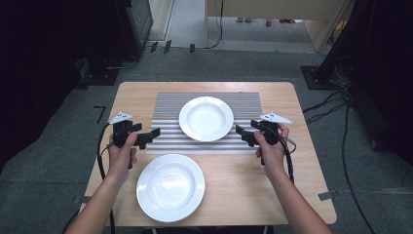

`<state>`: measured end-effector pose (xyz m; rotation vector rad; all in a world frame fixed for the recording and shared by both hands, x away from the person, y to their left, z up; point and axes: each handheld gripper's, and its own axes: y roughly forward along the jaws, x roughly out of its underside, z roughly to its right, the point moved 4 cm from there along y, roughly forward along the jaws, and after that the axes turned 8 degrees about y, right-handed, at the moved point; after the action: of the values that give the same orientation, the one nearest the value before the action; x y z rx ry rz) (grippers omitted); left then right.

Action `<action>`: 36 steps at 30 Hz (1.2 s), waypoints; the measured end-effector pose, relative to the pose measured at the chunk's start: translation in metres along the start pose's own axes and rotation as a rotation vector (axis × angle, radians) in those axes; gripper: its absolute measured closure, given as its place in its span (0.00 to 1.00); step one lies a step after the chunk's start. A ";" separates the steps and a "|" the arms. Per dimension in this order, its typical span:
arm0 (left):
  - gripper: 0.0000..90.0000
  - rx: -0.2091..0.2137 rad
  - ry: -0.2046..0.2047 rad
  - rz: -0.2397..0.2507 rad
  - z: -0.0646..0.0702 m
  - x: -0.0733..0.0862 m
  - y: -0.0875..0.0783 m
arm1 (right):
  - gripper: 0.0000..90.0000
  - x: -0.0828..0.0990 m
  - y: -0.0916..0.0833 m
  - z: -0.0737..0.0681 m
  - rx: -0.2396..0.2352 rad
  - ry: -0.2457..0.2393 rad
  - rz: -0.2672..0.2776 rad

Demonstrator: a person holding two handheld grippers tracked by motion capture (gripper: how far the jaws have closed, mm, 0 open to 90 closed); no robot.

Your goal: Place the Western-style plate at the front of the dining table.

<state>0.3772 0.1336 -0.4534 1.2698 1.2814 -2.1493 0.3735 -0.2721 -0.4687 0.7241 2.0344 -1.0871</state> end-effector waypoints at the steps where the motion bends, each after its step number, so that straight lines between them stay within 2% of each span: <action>1: 0.10 0.000 0.000 0.000 0.000 0.000 0.000 | 0.29 0.001 -0.003 0.000 0.001 -0.003 0.000; 3: 0.09 -0.006 0.003 -0.012 0.001 0.006 -0.007 | 0.28 0.003 -0.007 0.001 0.002 -0.015 -0.002; 9: 0.09 -0.024 0.020 -0.005 0.004 0.014 -0.021 | 0.28 0.011 -0.023 0.006 0.012 -0.035 -0.004; 14: 0.09 -0.026 0.035 -0.007 0.007 0.023 -0.031 | 0.27 0.020 -0.038 0.013 0.017 -0.031 -0.004; 26: 0.09 -0.044 0.012 -0.003 0.001 0.046 -0.057 | 0.27 0.046 -0.073 0.037 0.053 -0.016 -0.021; 29: 0.09 -0.056 0.000 -0.007 -0.003 0.058 -0.067 | 0.27 0.057 -0.088 0.049 0.075 0.003 -0.023; 36: 0.09 -0.076 -0.033 0.007 -0.006 0.083 -0.079 | 0.27 0.073 -0.113 0.067 0.108 0.036 -0.020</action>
<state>0.2831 0.1932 -0.4810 1.2021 1.3305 -2.0870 0.2685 -0.3745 -0.5012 0.7841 2.0293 -1.2109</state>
